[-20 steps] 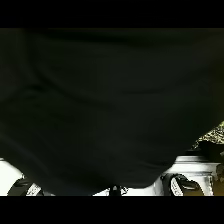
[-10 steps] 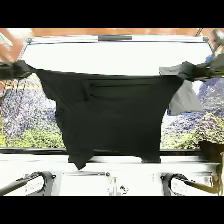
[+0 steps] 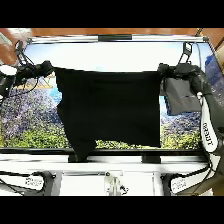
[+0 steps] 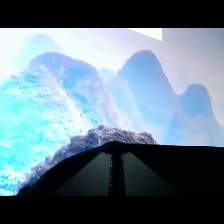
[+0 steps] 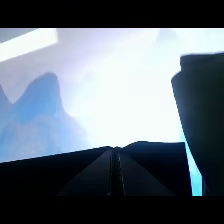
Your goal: Fold the shirts.
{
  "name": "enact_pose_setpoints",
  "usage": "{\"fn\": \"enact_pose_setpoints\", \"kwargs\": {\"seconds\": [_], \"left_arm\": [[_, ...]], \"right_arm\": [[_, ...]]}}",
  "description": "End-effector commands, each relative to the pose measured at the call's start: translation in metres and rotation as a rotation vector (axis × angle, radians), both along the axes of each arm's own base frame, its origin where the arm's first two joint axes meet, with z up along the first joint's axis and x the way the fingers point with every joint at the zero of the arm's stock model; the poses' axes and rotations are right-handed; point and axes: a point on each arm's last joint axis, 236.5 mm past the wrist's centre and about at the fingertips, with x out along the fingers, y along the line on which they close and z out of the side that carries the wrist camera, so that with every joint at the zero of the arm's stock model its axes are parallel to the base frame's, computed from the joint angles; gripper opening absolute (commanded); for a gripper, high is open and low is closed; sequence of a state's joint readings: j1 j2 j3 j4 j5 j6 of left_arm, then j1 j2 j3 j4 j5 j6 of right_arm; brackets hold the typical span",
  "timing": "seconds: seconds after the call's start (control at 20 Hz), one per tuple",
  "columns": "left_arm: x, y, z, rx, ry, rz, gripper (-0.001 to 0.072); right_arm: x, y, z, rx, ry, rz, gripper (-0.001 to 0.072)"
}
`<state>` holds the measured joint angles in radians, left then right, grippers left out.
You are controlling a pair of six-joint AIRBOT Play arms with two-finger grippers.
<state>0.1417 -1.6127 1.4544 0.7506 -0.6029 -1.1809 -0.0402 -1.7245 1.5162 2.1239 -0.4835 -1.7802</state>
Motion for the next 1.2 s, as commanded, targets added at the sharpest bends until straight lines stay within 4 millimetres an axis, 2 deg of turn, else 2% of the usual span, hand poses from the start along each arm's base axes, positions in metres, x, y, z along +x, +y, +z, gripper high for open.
{"fn": "enact_pose_setpoints", "kwargs": {"seconds": [0.0,0.1,0.2,0.35,0.45,0.5,0.65,0.75,0.85,0.95,1.05,1.15], "left_arm": [[0.026,0.028,-0.004,0.029,-0.081,0.129,0.0029],[0.033,0.039,-0.006,0.035,-0.104,0.176,0.0029],[0.035,0.037,-0.021,0.021,-0.077,0.181,0.0029],[0.033,0.009,-0.056,0.01,-0.002,0.116,0.0029],[0.032,-0.005,-0.071,0.009,0.025,0.088,0.0028],[0.03,-0.01,-0.074,0.02,0.032,0.066,0.0029],[0.017,-0.017,-0.076,0.079,0.055,-0.051,0.0028],[-0.002,-0.017,-0.078,0.086,0.114,-0.128,0.0027],[-0.029,-0.022,-0.085,0.041,0.213,-0.217,0.0027],[-0.064,-0.027,-0.099,-0.006,0.358,-0.3,0.0027],[-0.094,-0.021,-0.119,0.01,0.51,-0.323,0.0027],[-0.114,-0.02,-0.132,0.025,0.604,-0.352,0.0027]], "right_arm": [[0.035,-0.001,0.028,-0.078,-0.228,-0.082,0.0061],[0.04,0.0,0.033,-0.083,-0.264,-0.097,0.0061],[0.039,0.002,0.019,-0.081,-0.232,-0.088,0.006],[0.032,0.012,-0.026,-0.051,-0.109,-0.057,0.006],[0.024,0.019,-0.049,-0.032,-0.033,-0.035,0.006],[0.02,0.021,-0.057,-0.032,-0.003,-0.02,0.0061],[0.007,0.021,-0.063,-0.029,0.065,0.014,0.0061],[-0.014,0.021,-0.065,-0.032,0.156,0.065,0.0061],[-0.043,0.016,-0.068,-0.043,0.274,0.121,0.0061],[-0.074,0.01,-0.077,-0.007,0.416,0.136,0.006],[-0.102,0.011,-0.092,0.034,0.554,0.146,0.0061],[-0.12,0.012,-0.103,0.021,0.635,0.175,0.0061]]}}
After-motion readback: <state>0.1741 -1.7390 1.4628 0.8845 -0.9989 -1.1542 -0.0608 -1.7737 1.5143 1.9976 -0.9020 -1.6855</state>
